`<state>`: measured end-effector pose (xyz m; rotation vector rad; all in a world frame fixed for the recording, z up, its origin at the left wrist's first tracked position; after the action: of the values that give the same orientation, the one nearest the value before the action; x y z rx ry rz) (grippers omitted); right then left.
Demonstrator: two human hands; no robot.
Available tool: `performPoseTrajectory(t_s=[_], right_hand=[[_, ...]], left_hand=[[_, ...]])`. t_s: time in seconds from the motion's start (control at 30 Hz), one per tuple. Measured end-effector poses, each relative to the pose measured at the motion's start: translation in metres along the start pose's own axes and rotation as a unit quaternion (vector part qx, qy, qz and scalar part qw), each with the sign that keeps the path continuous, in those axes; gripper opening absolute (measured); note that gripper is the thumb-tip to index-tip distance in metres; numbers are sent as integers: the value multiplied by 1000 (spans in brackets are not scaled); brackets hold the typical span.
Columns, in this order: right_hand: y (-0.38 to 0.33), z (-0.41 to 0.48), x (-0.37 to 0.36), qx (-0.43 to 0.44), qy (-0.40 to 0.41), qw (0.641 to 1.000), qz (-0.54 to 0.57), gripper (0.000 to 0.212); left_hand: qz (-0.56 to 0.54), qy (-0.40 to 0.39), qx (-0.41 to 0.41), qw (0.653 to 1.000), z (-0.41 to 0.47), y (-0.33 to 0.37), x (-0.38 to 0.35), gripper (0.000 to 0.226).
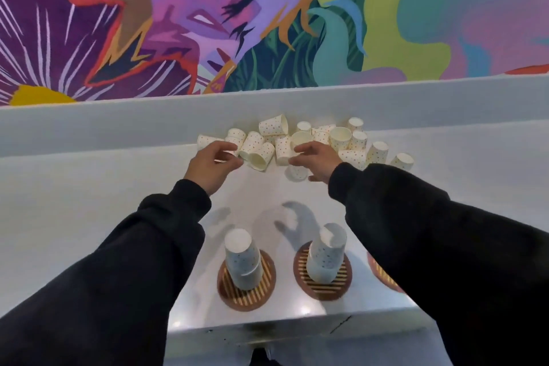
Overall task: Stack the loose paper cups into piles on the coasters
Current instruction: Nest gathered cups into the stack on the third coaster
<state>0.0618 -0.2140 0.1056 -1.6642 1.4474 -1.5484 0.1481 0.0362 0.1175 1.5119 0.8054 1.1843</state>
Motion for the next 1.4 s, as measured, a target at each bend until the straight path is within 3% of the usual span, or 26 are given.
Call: performPoseTrajectory(t_s=[0.13,0.27,0.43,0.5,0.6,0.8,0.87,0.97,1.07,1.2,1.27,1.4], right_hand=[[13,58,7,28,44,980,-191,59],[14,103,-10,70,7,882,-466,72],[39,136,-35,74,-94,794,-596,75],[49,141,-34,52,-101,784,-611,79],[58,137,-32,45,-97,794,-598,81],[68,120,-18,63,-62,824,-559,64],[72,115,-14,58,-68,826,-557,57],[83,108,-7,38,-75,833,-547,53],[92,101,2,-3,-59,895,-442,57],[99,88,18,-43,-14,959,-280,63],[101,78,22,-59,-19,979,-196,63],[93,55,30,-68,-61,996,5,58]], left_hand=[[168,-54,-44,983,56,-10,-25,44],[342,-144,-77,926,107,-39,-58,66],[489,-229,-80,838,144,-78,-101,84],[528,-252,-83,807,153,-90,-112,87],[557,-269,-86,781,158,-106,-124,84],[526,-198,-122,818,163,-104,-123,53],[506,-207,-83,833,163,-110,-120,58],[460,-233,-7,857,157,-129,-118,86],[359,-231,63,902,152,-131,-114,97],[244,-244,67,936,133,-90,-116,60],[188,-246,63,949,119,-64,-113,54],[130,-216,33,967,91,-7,-104,62]])
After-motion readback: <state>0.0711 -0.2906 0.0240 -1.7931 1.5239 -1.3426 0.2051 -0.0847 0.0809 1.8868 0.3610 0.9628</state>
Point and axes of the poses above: each hand's wrist, its own z-axis towards the middle knuckle, its own x-axis out of the back of the hand, y = z × x, the point moved 7 cm from there along z, towards the middle knuckle, and after that the axes turned 9 degrees about -z, right-handed, at the moved point
